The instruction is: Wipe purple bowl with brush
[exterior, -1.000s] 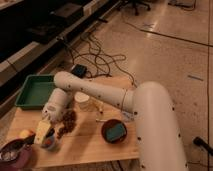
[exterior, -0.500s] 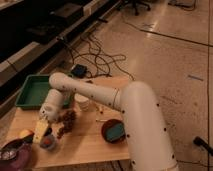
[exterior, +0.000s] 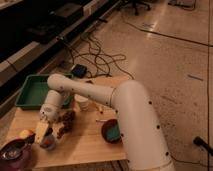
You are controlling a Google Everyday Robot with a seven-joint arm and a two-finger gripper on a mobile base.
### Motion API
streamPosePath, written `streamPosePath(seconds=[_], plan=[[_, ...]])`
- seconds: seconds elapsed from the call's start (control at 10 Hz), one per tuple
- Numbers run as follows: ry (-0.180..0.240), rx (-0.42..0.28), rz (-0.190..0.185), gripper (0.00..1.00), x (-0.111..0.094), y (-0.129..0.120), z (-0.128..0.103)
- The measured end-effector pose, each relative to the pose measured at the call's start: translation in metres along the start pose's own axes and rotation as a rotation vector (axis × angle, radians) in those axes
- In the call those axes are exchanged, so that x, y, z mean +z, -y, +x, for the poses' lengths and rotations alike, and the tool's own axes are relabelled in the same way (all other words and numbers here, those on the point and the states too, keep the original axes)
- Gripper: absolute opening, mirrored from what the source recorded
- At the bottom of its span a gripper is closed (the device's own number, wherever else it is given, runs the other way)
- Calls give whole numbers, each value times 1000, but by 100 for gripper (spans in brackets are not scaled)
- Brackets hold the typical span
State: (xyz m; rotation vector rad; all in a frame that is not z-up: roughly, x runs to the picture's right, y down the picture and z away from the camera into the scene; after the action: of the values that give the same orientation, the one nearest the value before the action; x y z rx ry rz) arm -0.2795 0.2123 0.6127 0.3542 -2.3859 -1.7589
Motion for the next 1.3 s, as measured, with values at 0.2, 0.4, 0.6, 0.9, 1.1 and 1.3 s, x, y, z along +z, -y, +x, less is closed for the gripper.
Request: streamPosePath(seconds=[0.2,0.4,0.6,0.9,1.1,1.3], plan=[[-5,22,-8,0,-3,-4,-6],[-1,24,-3,0,-1,-8,-6],[-2,19,6,0,-1,-10,-6],[0,15,7,0,0,-5,-4],[5,5,5,0,-1,2,4],[19,-7,10,0,2,7,18]])
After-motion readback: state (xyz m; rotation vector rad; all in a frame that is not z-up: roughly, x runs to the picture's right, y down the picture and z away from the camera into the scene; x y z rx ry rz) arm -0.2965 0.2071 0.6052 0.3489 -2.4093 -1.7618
